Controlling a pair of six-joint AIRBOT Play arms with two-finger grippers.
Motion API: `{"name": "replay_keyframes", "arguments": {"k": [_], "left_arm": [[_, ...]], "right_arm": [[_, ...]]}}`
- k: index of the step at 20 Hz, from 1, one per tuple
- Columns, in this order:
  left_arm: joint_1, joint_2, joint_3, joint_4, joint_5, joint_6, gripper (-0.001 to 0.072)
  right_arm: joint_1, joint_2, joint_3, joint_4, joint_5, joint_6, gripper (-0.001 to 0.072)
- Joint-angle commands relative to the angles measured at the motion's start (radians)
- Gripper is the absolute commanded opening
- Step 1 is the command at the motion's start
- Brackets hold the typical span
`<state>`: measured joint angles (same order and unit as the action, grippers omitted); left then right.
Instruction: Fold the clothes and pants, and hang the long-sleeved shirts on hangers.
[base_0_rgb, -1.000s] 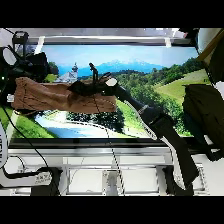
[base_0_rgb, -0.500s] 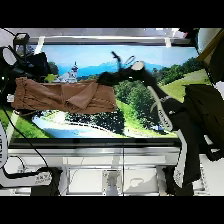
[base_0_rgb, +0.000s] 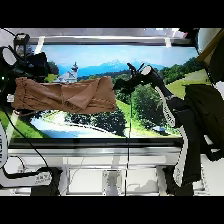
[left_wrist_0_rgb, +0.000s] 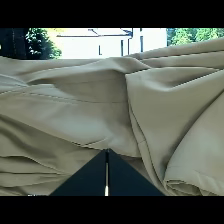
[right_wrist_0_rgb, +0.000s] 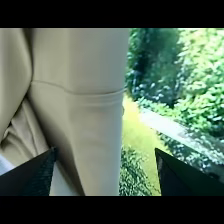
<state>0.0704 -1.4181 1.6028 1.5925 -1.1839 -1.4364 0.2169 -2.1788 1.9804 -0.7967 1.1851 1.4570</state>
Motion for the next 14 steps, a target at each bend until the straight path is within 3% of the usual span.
{"name": "replay_keyframes", "arguments": {"k": [1, 3, 4, 8, 9, 10, 12, 14], "left_arm": [[0.001, 0.0, 0.0, 0.0, 0.0, 0.0, 0.0018], [0.001, 0.0, 0.0, 0.0, 0.0, 0.0, 0.0018], [0.001, 0.0, 0.0, 0.0, 0.0, 0.0, 0.0018], [0.001, 0.0, 0.0, 0.0, 0.0, 0.0, 0.0018], [0.001, 0.0, 0.0, 0.0, 0.0, 0.0, 0.0018], [0.001, 0.0, 0.0, 0.0, 0.0, 0.0, 0.0018], [0.001, 0.0, 0.0, 0.001, -0.008, 0.0, 0.0018], [0.001, 0.005, 0.0, 0.001, -0.038, 0.0, 0.0018]], "right_arm": [[0.013, -0.025, -0.003, -0.009, -0.009, 0.054, 0.0691], [0.036, -0.037, -0.003, 0.015, -0.007, 0.053, 0.0667], [0.052, -0.04, -0.003, 0.018, -0.014, 0.051, 0.0589], [0.113, -0.042, -0.003, 0.018, -0.05, 0.05, 0.0586], [0.125, -0.042, -0.003, 0.018, -0.053, 0.05, 0.0553], [0.134, -0.042, -0.003, 0.018, -0.053, 0.049, 0.0446], [0.138, -0.042, 0.018, 0.019, -0.019, 0.05, 0.0019], [0.123, -0.027, 0.063, 0.007, 0.079, 0.05, 0.0015]]}}
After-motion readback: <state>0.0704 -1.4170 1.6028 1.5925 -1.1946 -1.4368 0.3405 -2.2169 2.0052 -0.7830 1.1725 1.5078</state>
